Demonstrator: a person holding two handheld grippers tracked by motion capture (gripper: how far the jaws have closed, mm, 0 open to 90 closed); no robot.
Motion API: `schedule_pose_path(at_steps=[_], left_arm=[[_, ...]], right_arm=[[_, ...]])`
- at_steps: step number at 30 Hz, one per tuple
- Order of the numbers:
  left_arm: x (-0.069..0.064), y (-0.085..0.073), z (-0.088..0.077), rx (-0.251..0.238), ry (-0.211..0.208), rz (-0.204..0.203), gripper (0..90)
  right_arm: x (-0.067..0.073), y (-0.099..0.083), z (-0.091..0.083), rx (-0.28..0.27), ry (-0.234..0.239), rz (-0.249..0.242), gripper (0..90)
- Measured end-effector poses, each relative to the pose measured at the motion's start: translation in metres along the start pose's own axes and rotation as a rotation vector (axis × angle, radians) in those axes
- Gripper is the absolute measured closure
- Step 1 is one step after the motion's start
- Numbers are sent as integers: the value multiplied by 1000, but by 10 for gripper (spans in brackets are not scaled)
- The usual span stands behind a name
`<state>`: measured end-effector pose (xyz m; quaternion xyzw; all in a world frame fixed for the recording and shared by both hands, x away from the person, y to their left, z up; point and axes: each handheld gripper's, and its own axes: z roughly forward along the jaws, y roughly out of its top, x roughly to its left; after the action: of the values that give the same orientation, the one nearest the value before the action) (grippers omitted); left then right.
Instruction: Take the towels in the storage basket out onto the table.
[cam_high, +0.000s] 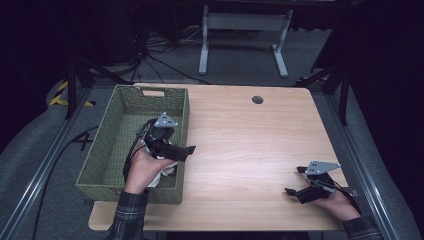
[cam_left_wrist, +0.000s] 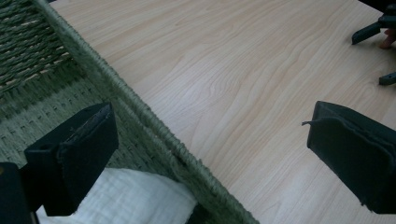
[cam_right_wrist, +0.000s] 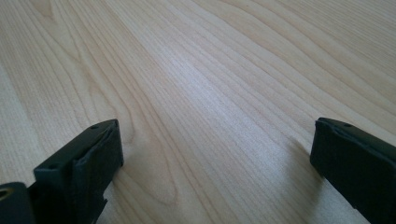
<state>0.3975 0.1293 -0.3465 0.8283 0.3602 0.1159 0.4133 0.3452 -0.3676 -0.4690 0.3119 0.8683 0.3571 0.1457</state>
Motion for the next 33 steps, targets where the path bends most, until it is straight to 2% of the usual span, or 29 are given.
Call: schedule_pose_path(at_steps=[2,9,12,21,22,23,24,33], left_arm=[[1,0,-1,6,2,-2,24],[16,-9,-7,14,61,-26,30],[23,-13,-8,36,88,-34,30],[42,-27,-10,55,142,-88,35],[45,-28,-10,68,153,-76,35],[45,-28,-10,68,153,-76,35],[48,-31,-9,81,171,-84,35],[59,-43,0,115,177,-110,37]], right_arm=[[0,0,0,0,0,0,29],[0,0,0,1,0,3,28],[0,0,0,-2,-2,2,28],[0,0,0,-1,-1,3,28],[0,0,0,-2,-2,1,28],[0,0,0,-2,-2,1,28],[0,0,0,-1,-1,2,28],[0,0,0,-1,-1,3,28]])
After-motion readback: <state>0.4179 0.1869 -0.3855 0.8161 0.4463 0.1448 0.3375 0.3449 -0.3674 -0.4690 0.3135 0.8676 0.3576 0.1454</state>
